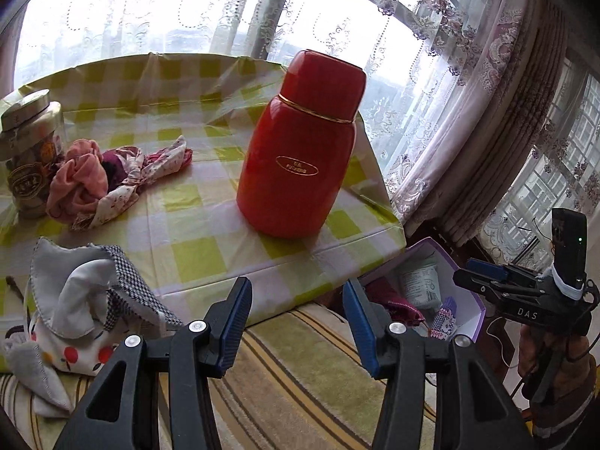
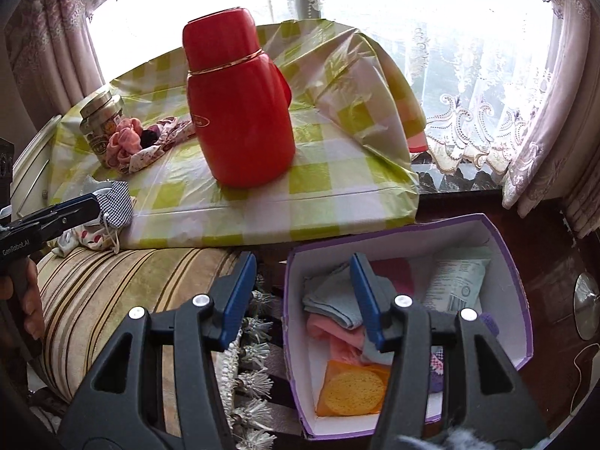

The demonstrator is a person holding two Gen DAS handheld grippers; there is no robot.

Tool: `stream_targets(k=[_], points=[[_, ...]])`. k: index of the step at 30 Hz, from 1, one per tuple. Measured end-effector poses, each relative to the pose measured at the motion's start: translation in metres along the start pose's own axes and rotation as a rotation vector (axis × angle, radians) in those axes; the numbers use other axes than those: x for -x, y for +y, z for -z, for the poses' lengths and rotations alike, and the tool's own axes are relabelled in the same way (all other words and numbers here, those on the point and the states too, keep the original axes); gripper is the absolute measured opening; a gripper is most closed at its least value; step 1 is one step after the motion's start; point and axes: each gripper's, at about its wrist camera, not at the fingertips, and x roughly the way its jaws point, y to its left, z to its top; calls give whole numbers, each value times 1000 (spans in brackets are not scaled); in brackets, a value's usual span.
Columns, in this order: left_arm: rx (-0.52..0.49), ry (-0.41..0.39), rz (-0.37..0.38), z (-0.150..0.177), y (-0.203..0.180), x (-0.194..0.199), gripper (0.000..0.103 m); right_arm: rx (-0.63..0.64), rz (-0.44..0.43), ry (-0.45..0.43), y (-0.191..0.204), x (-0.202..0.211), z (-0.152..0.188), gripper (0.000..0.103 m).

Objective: Organize soft objects
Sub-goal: 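Move both open grippers back over the items on the table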

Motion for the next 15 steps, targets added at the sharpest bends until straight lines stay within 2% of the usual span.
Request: stream_targets(k=[15], points=[[307, -22, -224, 53, 140, 76, 52, 153, -154, 52, 101, -40, -21, 56]])
